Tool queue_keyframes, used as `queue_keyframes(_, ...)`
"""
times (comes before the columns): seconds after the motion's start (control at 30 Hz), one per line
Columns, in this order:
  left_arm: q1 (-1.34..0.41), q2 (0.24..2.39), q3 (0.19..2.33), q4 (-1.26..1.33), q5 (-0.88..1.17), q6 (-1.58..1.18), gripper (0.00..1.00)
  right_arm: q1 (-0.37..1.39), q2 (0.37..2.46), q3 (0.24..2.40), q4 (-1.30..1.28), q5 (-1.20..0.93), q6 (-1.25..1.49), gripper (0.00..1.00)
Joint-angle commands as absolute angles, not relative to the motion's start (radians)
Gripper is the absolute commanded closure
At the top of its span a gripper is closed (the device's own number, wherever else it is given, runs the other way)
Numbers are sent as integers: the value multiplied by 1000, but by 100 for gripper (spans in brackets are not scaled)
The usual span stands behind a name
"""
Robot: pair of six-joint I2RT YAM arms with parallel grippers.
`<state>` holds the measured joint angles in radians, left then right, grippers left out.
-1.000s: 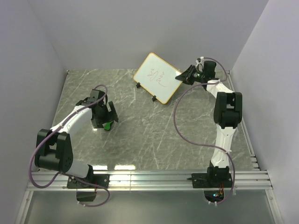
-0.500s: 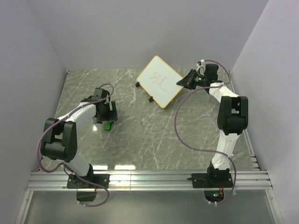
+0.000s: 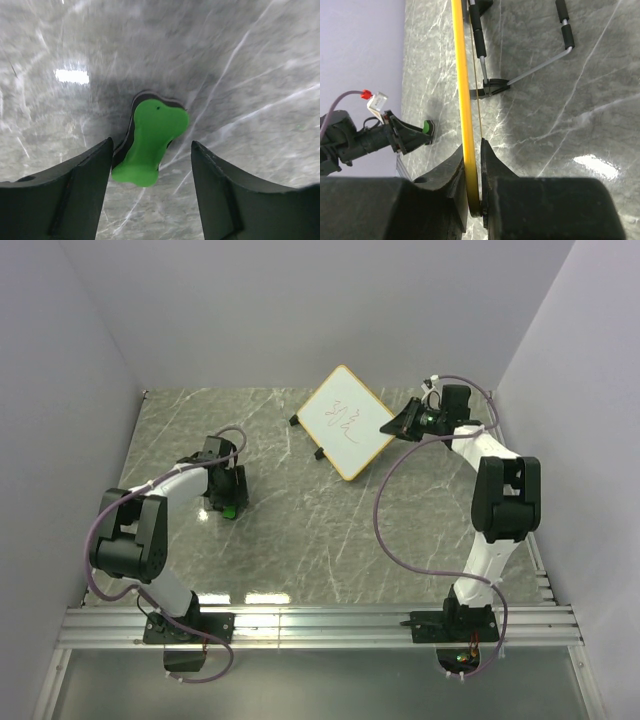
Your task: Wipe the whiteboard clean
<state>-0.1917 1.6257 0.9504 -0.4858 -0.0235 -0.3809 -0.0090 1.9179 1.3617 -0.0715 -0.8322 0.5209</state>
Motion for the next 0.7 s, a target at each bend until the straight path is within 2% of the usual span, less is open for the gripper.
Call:
queue_keyframes(0.0, -199, 1608, 934, -463, -21, -387, 32, -12, 1867, 1335, -143, -793, 517, 86)
queue_keyframes(0.13, -199, 1620, 940, -459, -20, -387, 39, -12, 1861, 1333, -147, -793, 514, 86)
queue_keyframes(0.17, -199, 1623, 943, -460, -20, -385, 47, -14, 1862, 1336, -149, -792, 509, 86)
queue_keyframes(0.27, -198, 1634, 957, -463, -21, -385, 53, -14, 1859, 1342, -161, -793, 503, 86)
queue_keyframes(0.43, -198, 1621, 965, -466, -31, -387, 54, -15, 1856, 1345, -176, -798, 492, 86)
queue_keyframes(0.47, -198, 1623, 966, -469, -32, -387, 57, -14, 1853, 1345, -178, -798, 488, 86)
queue_keyframes(0.53, -199, 1629, 966, -471, -26, -387, 64, -14, 1852, 1344, -184, -798, 483, 87)
queue_keyframes(0.57, -199, 1632, 968, -469, -23, -385, 71, -14, 1850, 1342, -184, -798, 483, 86)
queue_keyframes(0.63, -201, 1641, 971, -474, -17, -382, 81, -14, 1848, 1336, -184, -798, 486, 86)
queue_keyframes(0.67, -201, 1643, 974, -476, -15, -379, 89, -14, 1842, 1333, -181, -799, 486, 87)
